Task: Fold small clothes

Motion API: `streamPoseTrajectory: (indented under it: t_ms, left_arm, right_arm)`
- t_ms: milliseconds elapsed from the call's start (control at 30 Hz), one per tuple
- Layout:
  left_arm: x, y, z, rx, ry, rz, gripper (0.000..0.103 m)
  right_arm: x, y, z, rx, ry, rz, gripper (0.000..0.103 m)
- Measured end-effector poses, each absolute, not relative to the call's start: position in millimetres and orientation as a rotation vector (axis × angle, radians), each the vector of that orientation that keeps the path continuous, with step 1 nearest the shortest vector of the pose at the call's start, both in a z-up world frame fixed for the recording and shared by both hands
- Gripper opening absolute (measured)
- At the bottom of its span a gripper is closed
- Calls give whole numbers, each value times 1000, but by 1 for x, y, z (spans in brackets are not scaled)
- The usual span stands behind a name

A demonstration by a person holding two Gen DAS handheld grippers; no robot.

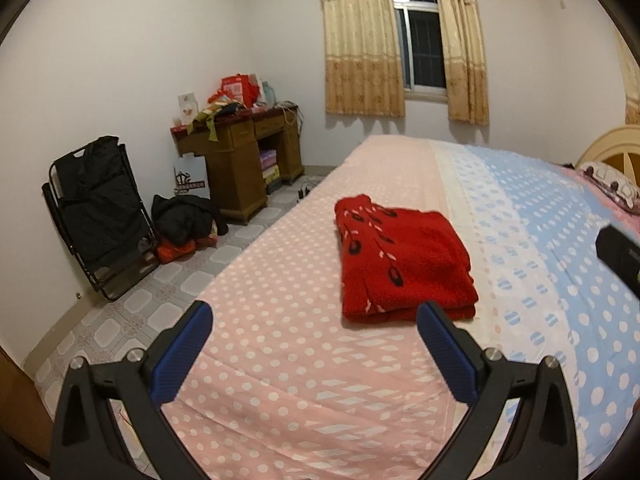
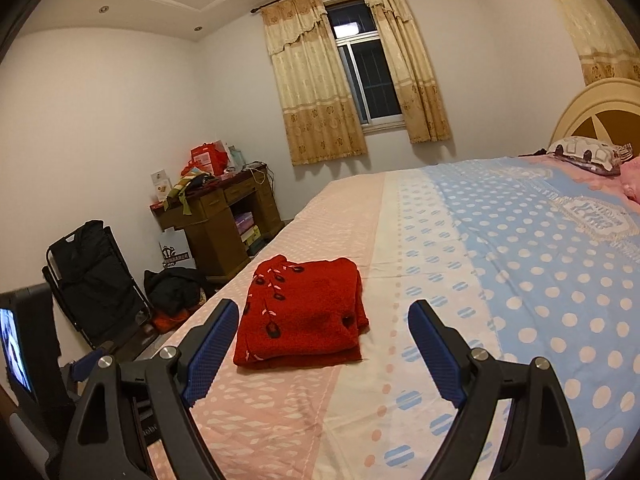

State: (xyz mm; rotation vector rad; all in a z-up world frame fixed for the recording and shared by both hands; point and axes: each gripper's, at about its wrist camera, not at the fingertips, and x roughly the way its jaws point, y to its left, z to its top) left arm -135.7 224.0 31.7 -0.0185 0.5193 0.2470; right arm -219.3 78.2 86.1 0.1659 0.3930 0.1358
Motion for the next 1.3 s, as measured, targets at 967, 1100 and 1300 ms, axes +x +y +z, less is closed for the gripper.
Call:
streamPoseTrajectory:
  t_ms: [967, 1100, 1300]
  left_arm:
    - [-137, 216, 26, 46, 516, 278, 103]
    - [-137, 215, 26, 50, 517, 280, 103]
    - [-137, 215, 26, 49, 517, 276, 103]
  right_arm:
    - [-218, 78, 81, 180, 403, 132, 87]
    - [-218, 78, 81, 175, 402, 134, 87]
    - [-220, 81, 82, 175, 401, 132, 87]
